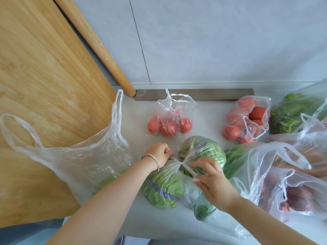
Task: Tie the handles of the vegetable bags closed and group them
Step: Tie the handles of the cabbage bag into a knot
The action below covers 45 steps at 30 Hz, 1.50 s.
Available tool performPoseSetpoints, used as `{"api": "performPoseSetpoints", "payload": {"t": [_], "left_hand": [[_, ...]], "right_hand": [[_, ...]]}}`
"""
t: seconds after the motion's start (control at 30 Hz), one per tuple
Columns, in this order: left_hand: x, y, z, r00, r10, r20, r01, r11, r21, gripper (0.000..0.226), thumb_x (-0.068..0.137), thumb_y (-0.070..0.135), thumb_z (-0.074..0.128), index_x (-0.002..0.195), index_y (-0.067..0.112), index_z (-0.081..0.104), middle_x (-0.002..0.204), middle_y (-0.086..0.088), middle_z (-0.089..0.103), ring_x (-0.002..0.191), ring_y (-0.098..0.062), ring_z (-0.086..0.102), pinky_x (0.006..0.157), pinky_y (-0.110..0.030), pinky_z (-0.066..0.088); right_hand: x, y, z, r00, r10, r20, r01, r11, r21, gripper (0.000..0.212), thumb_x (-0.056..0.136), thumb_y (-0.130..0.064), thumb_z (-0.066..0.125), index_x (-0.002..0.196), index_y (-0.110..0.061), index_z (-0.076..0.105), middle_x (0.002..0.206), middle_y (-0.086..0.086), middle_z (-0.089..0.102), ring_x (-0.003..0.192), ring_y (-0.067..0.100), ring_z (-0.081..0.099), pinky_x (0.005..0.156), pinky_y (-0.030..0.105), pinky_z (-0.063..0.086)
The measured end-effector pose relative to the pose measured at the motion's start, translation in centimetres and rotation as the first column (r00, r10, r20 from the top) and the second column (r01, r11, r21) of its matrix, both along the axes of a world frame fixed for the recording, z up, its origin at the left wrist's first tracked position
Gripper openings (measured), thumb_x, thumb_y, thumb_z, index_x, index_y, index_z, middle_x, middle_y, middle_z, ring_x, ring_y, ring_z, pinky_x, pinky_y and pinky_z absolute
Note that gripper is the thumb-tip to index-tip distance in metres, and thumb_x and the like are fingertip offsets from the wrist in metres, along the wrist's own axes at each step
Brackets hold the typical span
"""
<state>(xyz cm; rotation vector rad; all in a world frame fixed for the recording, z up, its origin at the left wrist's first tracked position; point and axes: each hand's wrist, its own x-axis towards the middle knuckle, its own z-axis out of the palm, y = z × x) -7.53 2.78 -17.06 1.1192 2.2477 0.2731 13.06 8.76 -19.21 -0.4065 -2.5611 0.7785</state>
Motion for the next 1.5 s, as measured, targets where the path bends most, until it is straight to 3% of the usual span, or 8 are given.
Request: {"api": "performPoseSetpoints", "payload": {"t": [0.2,0.37,0.53,0.63,0.8,1.1,1.33,1.5], "left_hand": [[0.9,0.8,1.8,0.926,0.303,0.225,-0.346,0.92,0.183,0.04,0.09,0.02,0.053,0.056,0.018,0.032,0.062,0.006,0.049,0.063,-0.015,0.048,0.056,-0.023,0.034],[2.0,-0.6,4.2,0.179,0.135,0.975,-0.779,0.624,0.057,0.032,0.087,0.001,0.049,0.057,0.011,0.043,0.045,0.006,0.046,0.045,-0.011,0.042,0.06,-0.027,0.042],[3.5,-0.7,4.4,0.636,0.078,0.768,-0.469,0.829,0.305,0.011,0.081,0.006,0.063,0.074,0.014,0.064,0.043,0.015,0.055,0.045,0.004,0.047,0.05,-0.009,0.037],[3.7,-0.4,4.5,0.72,0.068,0.691,-0.424,0.831,0.36,0.009,0.078,0.004,0.067,0.086,0.004,0.07,0.048,0.017,0.062,0.049,0.007,0.056,0.055,-0.006,0.042],[3.8,-0.4,4.1,0.645,0.258,0.72,-0.631,0.712,0.31,0.017,0.081,0.009,0.065,0.069,0.019,0.069,0.037,0.009,0.047,0.038,-0.002,0.036,0.046,-0.015,0.037],[4.2,0.0,3.7,0.565,0.335,0.754,-0.731,0.628,0.268,0.009,0.081,0.0,0.063,0.081,0.009,0.065,0.033,0.009,0.047,0.034,0.001,0.039,0.042,-0.011,0.04],[3.1,-0.9,3.2,0.362,0.372,0.855,-0.859,0.489,0.151,0.015,0.083,-0.001,0.06,0.071,0.007,0.063,0.047,0.004,0.056,0.043,-0.006,0.048,0.048,-0.019,0.049],[3.4,-1.3,3.4,0.554,0.354,0.753,-0.771,0.56,0.304,0.017,0.082,0.0,0.061,0.068,0.009,0.065,0.045,0.005,0.06,0.047,-0.006,0.057,0.053,-0.023,0.055]], "right_hand": [[-0.9,-0.3,3.9,0.998,-0.062,-0.016,0.046,0.865,-0.499,0.037,0.093,-0.042,0.043,0.075,-0.019,0.066,0.088,-0.016,0.064,0.093,-0.003,0.055,0.085,0.009,0.039],[-3.8,0.1,6.7,0.953,-0.302,0.012,0.176,0.523,-0.834,0.037,0.091,-0.016,0.05,0.059,-0.024,0.066,0.066,-0.009,0.069,0.071,0.003,0.062,0.074,0.01,0.046],[-6.5,1.4,7.2,0.921,-0.388,0.017,0.255,0.571,-0.78,0.034,0.091,-0.017,0.052,0.059,-0.024,0.063,0.081,-0.005,0.057,0.089,0.012,0.053,0.084,0.015,0.038],[-7.5,1.9,6.9,0.887,-0.457,0.068,0.319,0.5,-0.805,0.038,0.092,-0.021,0.052,0.055,-0.015,0.059,0.068,0.001,0.053,0.072,0.016,0.054,0.069,0.015,0.044],[-7.4,1.5,6.4,0.899,-0.414,0.141,0.296,0.338,-0.894,0.033,0.093,-0.024,0.05,0.076,0.0,0.066,0.061,0.01,0.06,0.047,0.01,0.055,0.055,0.022,0.051],[-6.8,0.1,6.1,0.949,-0.212,0.235,0.312,0.51,-0.802,0.023,0.09,-0.012,0.055,0.073,-0.017,0.069,0.032,-0.01,0.043,0.03,0.003,0.033,0.038,0.009,0.03],[-6.9,-0.2,5.3,0.873,-0.38,0.306,0.382,0.142,-0.913,0.024,0.09,-0.012,0.056,0.068,-0.008,0.067,0.046,-0.004,0.051,0.035,0.005,0.035,0.036,0.013,0.028],[-6.8,-0.4,5.1,0.857,-0.303,0.417,0.513,0.584,-0.629,0.034,0.088,-0.019,0.055,0.061,0.001,0.059,0.046,-0.002,0.046,0.037,0.009,0.034,0.045,0.025,0.033]]}}
